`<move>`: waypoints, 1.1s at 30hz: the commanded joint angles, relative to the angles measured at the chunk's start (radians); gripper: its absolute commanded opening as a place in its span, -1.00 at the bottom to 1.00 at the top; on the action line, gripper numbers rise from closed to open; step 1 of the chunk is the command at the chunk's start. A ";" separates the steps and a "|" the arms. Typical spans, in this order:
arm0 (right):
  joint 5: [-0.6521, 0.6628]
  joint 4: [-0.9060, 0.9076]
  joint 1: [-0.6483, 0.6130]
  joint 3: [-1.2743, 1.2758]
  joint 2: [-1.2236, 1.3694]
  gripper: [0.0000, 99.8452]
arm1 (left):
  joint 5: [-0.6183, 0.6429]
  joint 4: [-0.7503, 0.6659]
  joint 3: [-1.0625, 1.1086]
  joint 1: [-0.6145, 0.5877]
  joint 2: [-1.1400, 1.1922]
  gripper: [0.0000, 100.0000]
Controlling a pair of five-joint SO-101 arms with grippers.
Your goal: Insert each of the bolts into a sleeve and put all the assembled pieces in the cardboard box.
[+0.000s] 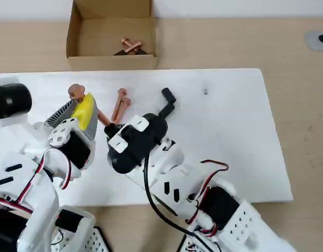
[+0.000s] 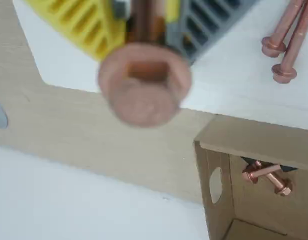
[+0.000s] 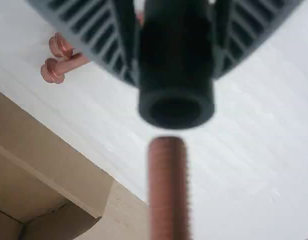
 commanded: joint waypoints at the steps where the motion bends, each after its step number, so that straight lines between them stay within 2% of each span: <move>1: -0.002 -0.029 0.010 -0.002 -0.016 -0.98 | -0.002 -0.023 -0.008 0.015 -0.001 -0.99; 23: -0.002 -0.029 0.010 -0.002 -0.016 -0.98 | -0.003 -0.020 0.068 0.075 -0.002 -0.99; 33: -0.002 -0.029 0.010 -0.001 -0.015 -0.98 | -0.005 0.137 0.061 0.078 -0.007 -0.98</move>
